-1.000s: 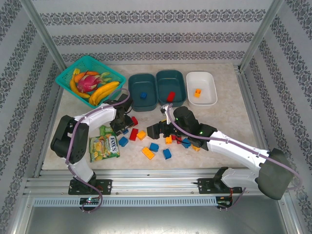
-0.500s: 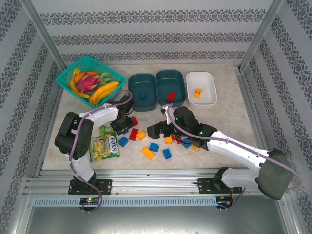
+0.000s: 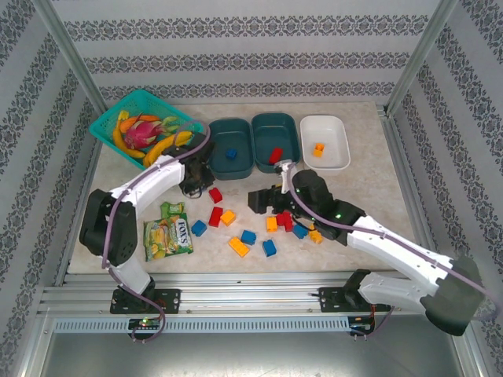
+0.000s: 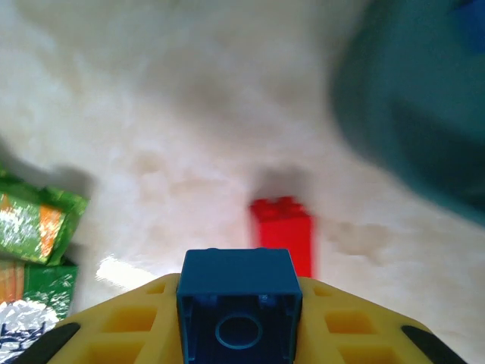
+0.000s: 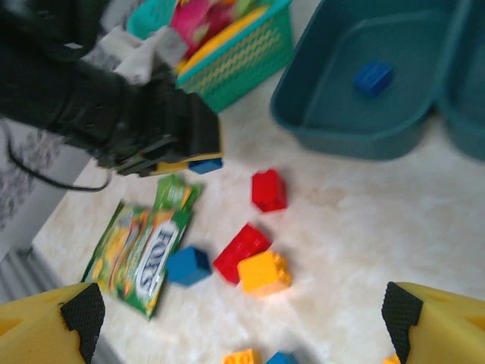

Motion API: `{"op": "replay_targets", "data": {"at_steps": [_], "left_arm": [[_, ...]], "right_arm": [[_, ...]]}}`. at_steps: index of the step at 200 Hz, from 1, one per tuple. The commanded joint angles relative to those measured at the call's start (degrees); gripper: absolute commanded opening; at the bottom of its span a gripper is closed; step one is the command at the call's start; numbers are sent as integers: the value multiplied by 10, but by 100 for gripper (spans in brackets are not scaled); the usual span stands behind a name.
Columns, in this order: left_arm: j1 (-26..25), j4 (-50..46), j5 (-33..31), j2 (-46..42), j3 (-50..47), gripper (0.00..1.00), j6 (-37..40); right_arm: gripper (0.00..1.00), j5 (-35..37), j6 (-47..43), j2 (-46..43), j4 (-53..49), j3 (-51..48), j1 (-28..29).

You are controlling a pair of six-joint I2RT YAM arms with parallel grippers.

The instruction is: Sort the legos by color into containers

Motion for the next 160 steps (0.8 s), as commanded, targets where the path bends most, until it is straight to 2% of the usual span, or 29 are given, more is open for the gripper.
{"op": "replay_targets", "data": {"at_steps": [1,45,83,126,160], "left_arm": [[-7,-44,-12,23,79,31,66],[-12,-82,8,164,259,31,121],[-16,-139,-6,284,383,32,135],[-16,-151,-6,344,410,34,133],[-17,-152,14,368,414,46,130]], "right_arm": [[96,69,22,-9,-28,32,-27],[96,95,36,25,-104,91,-66],[96,129,124,24,-198,96,-121],[94,125,209,-9,-285,53,-185],[89,138,277,-23,-376,32,-219]]}}
